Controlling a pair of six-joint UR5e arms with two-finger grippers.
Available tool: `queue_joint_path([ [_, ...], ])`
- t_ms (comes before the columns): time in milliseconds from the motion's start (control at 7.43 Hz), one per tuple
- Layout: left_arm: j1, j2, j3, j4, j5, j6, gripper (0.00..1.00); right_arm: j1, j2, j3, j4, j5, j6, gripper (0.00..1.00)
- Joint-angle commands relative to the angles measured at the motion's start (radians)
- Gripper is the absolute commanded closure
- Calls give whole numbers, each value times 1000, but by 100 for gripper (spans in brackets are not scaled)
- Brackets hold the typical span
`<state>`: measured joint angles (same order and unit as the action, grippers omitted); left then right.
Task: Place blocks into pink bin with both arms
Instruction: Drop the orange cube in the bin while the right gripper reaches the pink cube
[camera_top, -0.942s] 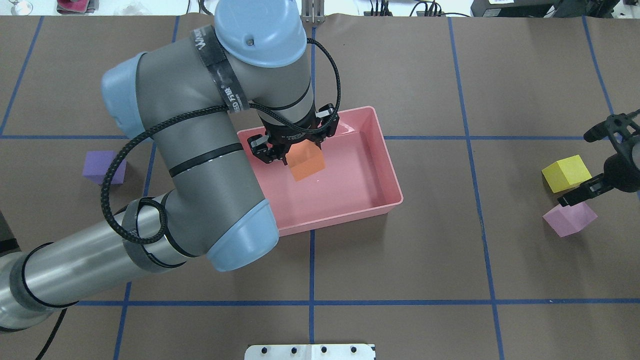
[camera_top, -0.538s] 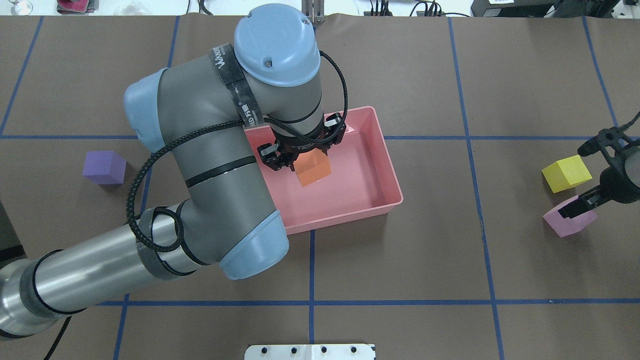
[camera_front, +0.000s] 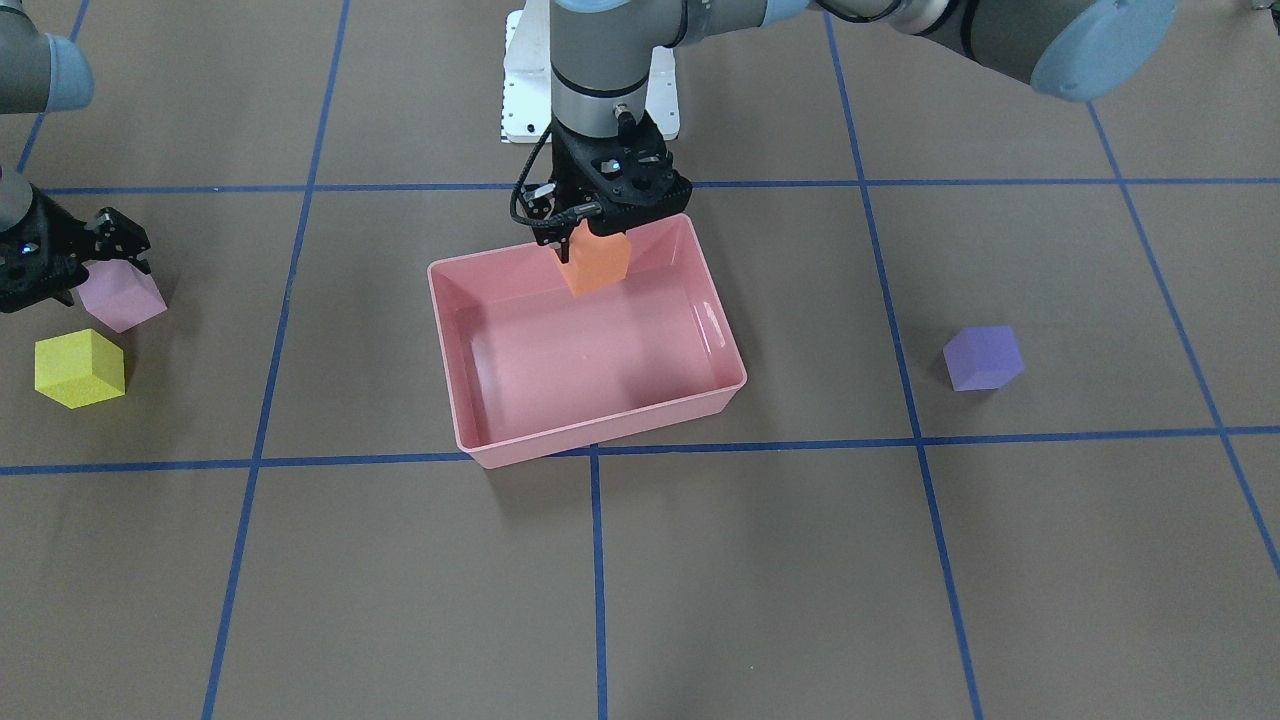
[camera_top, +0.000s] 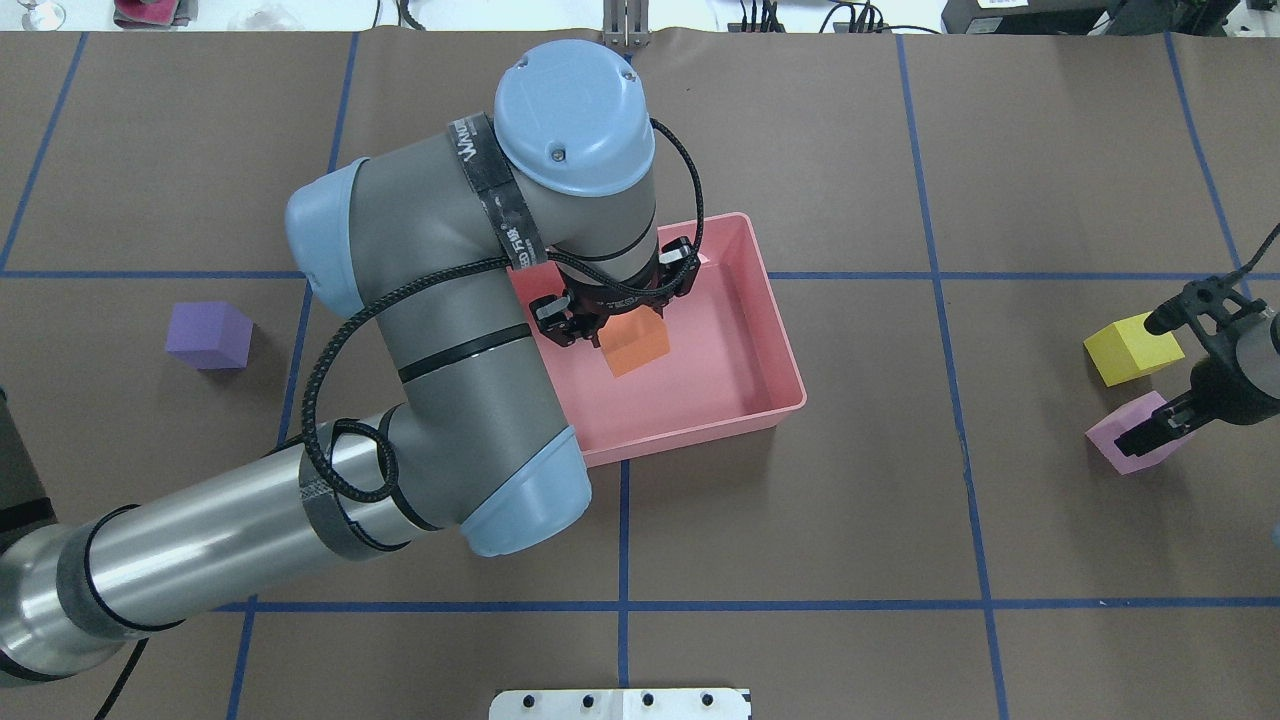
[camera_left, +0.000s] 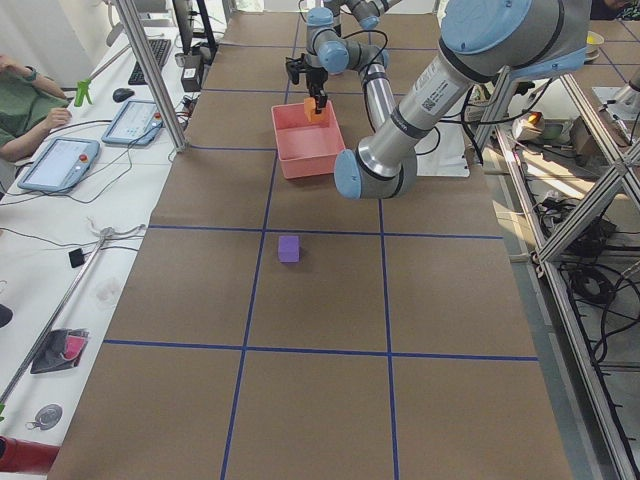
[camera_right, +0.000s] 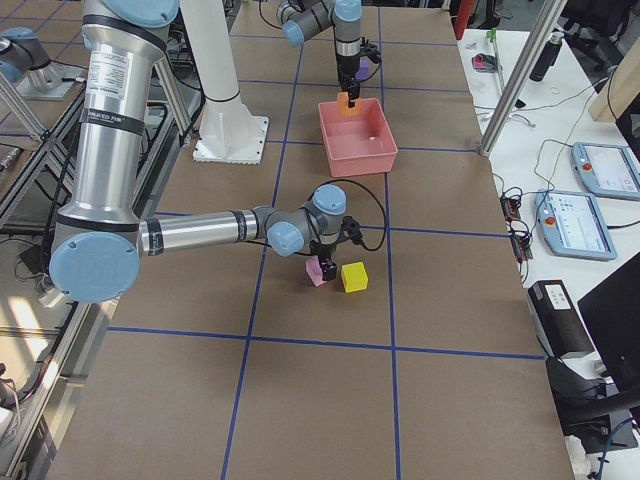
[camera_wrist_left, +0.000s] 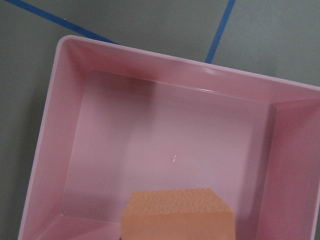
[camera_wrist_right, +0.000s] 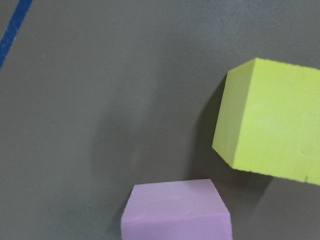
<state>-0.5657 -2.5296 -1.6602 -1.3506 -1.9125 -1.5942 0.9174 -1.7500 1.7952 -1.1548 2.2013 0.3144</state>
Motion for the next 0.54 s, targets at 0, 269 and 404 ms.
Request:
queue_joint_path([
  [0,1,2,28,-47,7,-1,1,-3,4,-4,0,1,-1,5],
  [269,0,5,30,-47,16,-1,0,-2,9,-1,-2,6,2,97],
  [404,0,5,30,-47,16,-1,0,-2,9,1,-2,11,0,100],
])
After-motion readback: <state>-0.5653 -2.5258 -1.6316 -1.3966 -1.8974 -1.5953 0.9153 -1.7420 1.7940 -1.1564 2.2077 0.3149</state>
